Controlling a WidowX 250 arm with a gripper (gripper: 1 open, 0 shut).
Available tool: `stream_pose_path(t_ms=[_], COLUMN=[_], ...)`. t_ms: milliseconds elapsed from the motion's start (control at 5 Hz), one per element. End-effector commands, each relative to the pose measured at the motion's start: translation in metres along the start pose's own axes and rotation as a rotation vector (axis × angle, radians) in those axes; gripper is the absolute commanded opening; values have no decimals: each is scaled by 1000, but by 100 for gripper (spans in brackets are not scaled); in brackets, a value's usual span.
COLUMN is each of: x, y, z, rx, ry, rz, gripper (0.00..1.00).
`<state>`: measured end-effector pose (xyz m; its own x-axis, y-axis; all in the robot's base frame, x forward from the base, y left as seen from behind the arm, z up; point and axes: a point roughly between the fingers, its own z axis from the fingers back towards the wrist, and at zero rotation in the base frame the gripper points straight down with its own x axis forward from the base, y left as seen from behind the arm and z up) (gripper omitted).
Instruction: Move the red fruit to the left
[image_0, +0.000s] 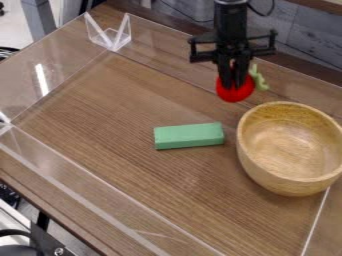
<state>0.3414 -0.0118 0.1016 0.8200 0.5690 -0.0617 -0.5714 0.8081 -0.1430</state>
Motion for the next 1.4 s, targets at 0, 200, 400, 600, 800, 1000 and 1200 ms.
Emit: stream_pose_path(t_ms=[0,200,400,600,800,1000,1200], x=[10,32,60,77,90,102,103], y=[0,9,29,52,69,88,106], z=[41,63,78,79,77,74,46], rx=[-77,-85,-61,-42,-31,-28,2], ry=[-87,-107,-140,-155,-163,-176,-193], rz=[-5,35,76,159,223,318,285], gripper=[0,0,0,0,0,0,0])
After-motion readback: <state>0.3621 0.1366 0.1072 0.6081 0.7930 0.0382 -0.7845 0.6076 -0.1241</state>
